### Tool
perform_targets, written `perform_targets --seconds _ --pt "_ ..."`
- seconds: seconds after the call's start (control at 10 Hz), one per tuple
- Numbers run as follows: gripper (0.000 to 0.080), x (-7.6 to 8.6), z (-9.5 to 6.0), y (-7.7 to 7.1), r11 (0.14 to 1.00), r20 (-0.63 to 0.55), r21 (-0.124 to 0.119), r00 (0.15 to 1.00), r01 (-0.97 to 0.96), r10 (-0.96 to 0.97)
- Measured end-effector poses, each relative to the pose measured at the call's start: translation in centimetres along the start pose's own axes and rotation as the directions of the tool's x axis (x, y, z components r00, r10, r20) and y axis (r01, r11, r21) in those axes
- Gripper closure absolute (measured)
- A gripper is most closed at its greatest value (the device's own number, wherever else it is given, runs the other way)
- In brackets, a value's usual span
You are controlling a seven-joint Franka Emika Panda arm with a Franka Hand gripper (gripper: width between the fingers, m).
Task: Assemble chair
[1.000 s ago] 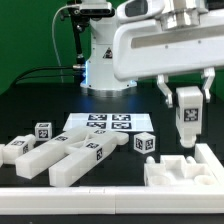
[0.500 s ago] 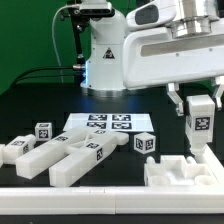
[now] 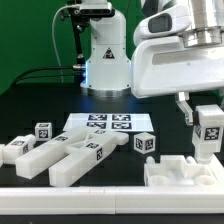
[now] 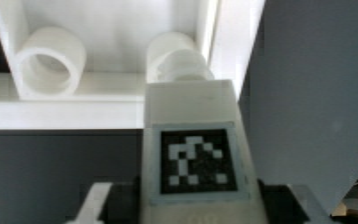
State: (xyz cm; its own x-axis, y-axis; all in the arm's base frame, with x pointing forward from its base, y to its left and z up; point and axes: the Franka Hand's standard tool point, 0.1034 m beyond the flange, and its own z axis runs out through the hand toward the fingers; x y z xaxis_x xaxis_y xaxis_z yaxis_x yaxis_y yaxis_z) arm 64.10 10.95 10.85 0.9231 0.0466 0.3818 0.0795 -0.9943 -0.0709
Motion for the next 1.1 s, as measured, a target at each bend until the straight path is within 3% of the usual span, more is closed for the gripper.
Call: perform_targets --seconds 0.2,0.5,0.8,1.1 --pt "0.0515 0.2 0.3 1.1 0.998 0.014 -0.004 0.998 0.057 -0.057" --pt "0.0515 0.1 0.4 0.7 0.998 0.014 -0.002 0.998 0.058 -0.058" --pt "0.0515 0.3 1.2 -0.8 0.995 -0.013 -0.013 0.995 0.094 -0.094" --pt "0.0515 0.1 1.7 -0.4 0.995 -0.015 -0.017 0.995 0.1 -0.1"
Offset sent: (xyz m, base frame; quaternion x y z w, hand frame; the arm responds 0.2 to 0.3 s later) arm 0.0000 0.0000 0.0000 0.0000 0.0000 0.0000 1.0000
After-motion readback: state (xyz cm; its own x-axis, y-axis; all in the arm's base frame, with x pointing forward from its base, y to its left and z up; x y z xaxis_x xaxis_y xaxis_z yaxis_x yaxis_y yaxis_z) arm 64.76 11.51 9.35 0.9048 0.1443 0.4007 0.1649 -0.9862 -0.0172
